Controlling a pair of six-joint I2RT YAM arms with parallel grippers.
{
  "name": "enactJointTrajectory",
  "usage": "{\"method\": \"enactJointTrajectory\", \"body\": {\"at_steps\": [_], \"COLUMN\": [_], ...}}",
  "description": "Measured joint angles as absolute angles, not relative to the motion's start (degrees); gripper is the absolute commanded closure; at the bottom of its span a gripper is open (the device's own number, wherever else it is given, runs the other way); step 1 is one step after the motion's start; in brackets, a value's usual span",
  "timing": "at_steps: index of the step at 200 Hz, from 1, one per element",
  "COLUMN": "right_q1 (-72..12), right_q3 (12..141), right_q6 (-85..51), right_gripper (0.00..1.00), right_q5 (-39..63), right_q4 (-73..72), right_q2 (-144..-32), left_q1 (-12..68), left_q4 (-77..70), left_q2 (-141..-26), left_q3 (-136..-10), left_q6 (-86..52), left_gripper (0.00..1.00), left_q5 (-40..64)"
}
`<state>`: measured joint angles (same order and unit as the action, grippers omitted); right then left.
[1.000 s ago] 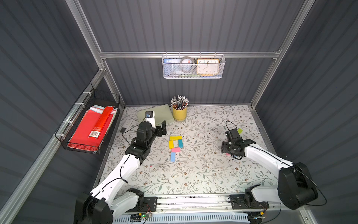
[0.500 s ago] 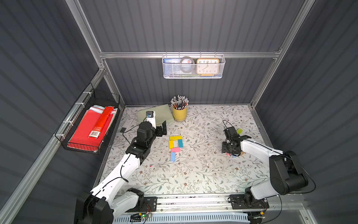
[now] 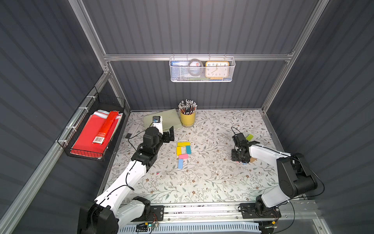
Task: Assemble the number 8 with building blocks
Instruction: Pick up the building block from the center of the board, then assemble the building block at the center of the board.
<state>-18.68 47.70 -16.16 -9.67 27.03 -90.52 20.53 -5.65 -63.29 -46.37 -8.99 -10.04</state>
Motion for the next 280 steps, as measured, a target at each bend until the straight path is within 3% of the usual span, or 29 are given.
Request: {"method": "enactJointTrajectory", "body": {"at_steps": [50, 82, 138, 194, 280], "right_q1": [-18.74, -22.11, -40.42, -53.52, -59.75], "right_q3": [49.01, 51.55, 61.41, 73.6, 79.55], "right_q6": [-16.91, -20.03, -31.14, -39.7, -43.99], "right_gripper": [0.76, 0.78, 0.82, 0.82, 0.79], "right_q5": [-9.67, -10.31, -10.0, -8.56, -5.52], "right_q4": [28.1, 30.48, 33.12, 34.35, 33.91], "right_q2": [-91.2, -89.76, -88.16, -101.36, -113.45], "left_q1": [20.53, 20.53, 20.53, 20.53, 20.53], "left_q4": [-5.65, -5.65, -5.65, -5.65, -5.65], "left_q2": [-63.29, -63.29, -63.29, -63.26, -63.26], "left_q3": [-46.37, -46.37, -46.37, -46.37, -46.37], "left_q6": [-8.97, -8.97, -8.99, -8.99, -8.99], "left_gripper": [0.01, 0.01, 0.01, 0.0, 0.01], "left_q5": [-10.04, -10.04, -10.02, -9.78, -9.63]}}
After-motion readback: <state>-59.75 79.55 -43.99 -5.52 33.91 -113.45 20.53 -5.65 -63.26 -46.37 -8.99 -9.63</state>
